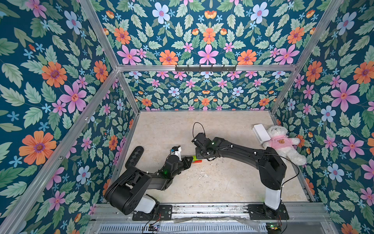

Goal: Assemble the number 5 with lego
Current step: Assemble the lego brick with the lego brick.

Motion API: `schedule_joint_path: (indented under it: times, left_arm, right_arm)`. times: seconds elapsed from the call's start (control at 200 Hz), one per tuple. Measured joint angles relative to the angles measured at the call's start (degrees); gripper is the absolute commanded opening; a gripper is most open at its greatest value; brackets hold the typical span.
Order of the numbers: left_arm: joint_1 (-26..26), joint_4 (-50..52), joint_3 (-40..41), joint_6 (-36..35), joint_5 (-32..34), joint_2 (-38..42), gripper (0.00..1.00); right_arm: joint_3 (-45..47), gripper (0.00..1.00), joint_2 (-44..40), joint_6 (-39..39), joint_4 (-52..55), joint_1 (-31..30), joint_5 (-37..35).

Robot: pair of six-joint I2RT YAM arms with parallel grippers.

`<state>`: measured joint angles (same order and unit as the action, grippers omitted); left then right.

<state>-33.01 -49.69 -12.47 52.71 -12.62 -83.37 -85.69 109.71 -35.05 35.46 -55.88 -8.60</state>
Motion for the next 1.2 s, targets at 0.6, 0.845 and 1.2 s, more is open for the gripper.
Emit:
schedule_joint_path:
  times: [0.6,0.845,1.2]
  left_arm:
    - [0.0,0.0,0.0,0.0,0.0,0.0,0.17]
    - [0.0,-0.2,0.1,0.2,0.0,0.0,0.17]
    - [0.0,-1.1,0.3,0.6,0.0,-0.4,0.17]
  right_arm:
    - [0.0,0.0,1.4,-1.5,0.7,-0.4,-1.2]
    - [0.0,0.0,1.5,-1.8,0.6,-0.5,-1.3]
    - [0.0,0.0,2.0,-2.6,0.0,-0.6,-1.2]
